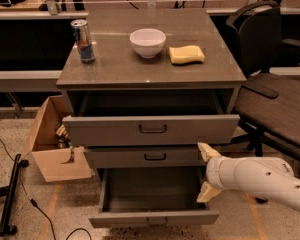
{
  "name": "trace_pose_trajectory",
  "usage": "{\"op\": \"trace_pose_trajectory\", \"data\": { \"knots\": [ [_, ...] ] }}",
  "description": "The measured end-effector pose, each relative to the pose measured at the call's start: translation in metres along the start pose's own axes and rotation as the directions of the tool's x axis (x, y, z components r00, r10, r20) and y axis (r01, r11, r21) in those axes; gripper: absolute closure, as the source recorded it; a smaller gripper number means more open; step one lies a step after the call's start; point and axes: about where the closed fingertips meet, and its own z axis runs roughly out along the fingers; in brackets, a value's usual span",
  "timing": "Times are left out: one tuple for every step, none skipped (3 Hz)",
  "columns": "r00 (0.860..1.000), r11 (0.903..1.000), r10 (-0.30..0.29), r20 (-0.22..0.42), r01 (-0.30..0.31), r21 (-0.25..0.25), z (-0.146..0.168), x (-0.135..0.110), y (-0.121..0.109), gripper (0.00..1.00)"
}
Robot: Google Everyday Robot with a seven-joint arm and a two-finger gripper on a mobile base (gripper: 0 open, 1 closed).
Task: Open middle drawer
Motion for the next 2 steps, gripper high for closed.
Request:
{"op": "trace_pose_trajectory", "data": {
  "knots": [
    [1.000,0.9989,-0.013,0.018,0.014,-0.045,0.019,0.006,0.005,0.00],
    [0.999,0.9941,-0.015,0.037,0.019,-0.107,0.038,0.012,0.017,0.00]
  ]
}}
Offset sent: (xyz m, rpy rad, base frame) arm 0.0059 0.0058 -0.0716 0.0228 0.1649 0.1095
